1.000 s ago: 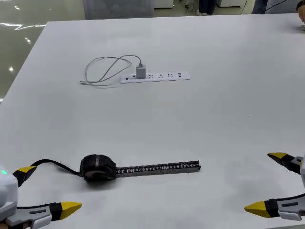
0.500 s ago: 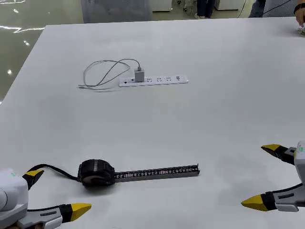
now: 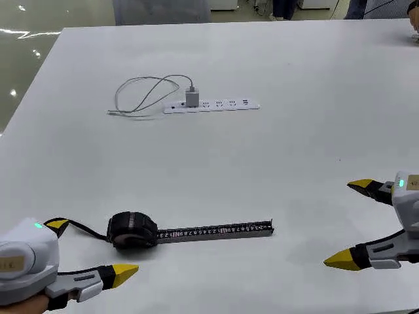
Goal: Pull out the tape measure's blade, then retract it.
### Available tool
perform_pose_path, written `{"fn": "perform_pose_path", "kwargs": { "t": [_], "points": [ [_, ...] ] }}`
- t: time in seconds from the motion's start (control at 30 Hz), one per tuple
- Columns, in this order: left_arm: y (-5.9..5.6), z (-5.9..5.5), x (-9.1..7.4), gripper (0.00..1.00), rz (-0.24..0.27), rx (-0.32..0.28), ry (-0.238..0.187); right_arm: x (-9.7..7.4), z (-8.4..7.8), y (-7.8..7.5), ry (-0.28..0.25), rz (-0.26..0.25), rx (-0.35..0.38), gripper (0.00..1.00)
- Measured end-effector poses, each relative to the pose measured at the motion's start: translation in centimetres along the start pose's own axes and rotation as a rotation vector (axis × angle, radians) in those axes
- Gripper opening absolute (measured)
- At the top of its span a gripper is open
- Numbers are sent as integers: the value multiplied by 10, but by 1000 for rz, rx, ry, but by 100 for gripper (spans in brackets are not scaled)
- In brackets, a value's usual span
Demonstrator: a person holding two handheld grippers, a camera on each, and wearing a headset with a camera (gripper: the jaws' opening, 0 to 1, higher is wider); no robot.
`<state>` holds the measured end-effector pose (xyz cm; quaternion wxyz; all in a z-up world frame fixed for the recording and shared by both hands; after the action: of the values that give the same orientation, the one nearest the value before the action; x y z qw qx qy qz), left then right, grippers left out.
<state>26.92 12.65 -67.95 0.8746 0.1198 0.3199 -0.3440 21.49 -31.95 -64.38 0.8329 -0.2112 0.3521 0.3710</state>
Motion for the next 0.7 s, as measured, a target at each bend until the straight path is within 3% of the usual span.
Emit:
{"fn": "perform_pose_path", "kwargs": {
  "t": [0.2,0.47,0.53,0.6,0.7],
  "points": [
    [-2,7,0,99,23,-63,-23,7,11,-3,8,20,-39,99],
    [-2,10,6,99,49,-100,-51,15,20,-3,24,37,-80,99],
    [-2,13,8,99,63,-108,-80,17,22,-3,31,48,-92,99],
    [2,18,8,99,119,-93,-129,20,23,-3,39,53,-107,99],
    [0,20,10,99,120,-95,-132,24,26,-5,46,67,-118,99]
  ]
}}
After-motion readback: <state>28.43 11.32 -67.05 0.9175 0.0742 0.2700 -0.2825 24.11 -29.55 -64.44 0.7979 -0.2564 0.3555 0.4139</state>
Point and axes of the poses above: the centre of the closed fingertips' face, and the gripper's own axes: x roughly forward along the fingers, y roughly to its left, z roughly out of its top, the point moved 7 cm from there along -x, roughly backward along the fingers, and after that the axes turned 2 degrees about y, right-handed, at the moved point
